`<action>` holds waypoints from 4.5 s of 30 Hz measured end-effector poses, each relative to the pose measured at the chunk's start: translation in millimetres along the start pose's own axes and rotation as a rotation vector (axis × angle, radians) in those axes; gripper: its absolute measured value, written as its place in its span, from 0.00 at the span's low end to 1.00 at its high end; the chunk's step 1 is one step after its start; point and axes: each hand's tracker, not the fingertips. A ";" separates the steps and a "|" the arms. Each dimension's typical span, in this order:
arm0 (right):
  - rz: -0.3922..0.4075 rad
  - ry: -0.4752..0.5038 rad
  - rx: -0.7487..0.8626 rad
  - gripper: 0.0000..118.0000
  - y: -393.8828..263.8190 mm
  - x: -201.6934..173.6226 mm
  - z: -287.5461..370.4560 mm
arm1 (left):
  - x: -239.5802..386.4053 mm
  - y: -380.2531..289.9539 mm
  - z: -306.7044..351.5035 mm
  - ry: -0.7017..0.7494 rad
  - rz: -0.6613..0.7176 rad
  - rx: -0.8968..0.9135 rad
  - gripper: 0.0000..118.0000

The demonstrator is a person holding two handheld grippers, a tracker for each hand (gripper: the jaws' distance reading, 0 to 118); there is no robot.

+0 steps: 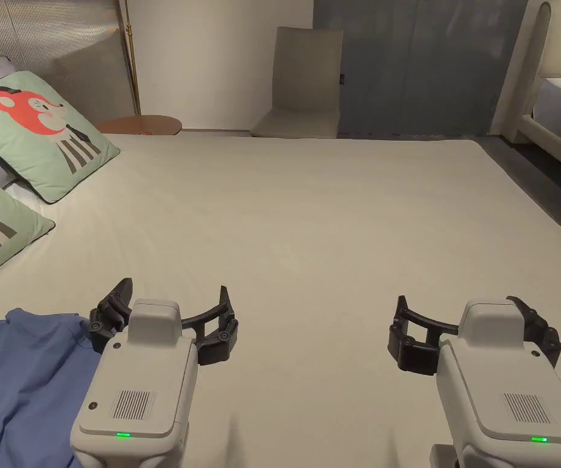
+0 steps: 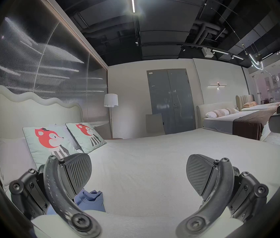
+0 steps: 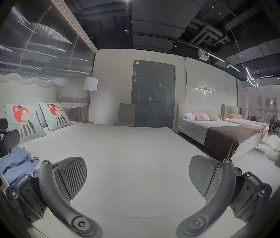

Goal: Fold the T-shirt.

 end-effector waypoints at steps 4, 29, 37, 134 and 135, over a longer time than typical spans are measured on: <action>0.002 0.000 0.004 1.00 1.8 0.0 0.6 | 0.1 0.5 0.2 0.001 -0.001 0.005 0.93; -0.006 0.002 0.006 1.00 3.8 2.2 -0.7 | -3.0 -0.5 -0.1 0.005 -0.016 0.008 0.93; 0.003 0.003 0.009 1.00 6.4 0.9 1.9 | -2.4 0.4 0.5 0.006 -0.019 0.012 0.93; 0.026 0.556 -0.031 0.01 2.6 -227.4 -38.6 | -251.5 -72.0 -7.9 0.293 0.314 -0.789 0.78; 0.025 0.547 -0.034 0.01 1.0 -224.5 -40.4 | -251.1 -80.2 -16.3 0.288 0.328 -0.831 0.83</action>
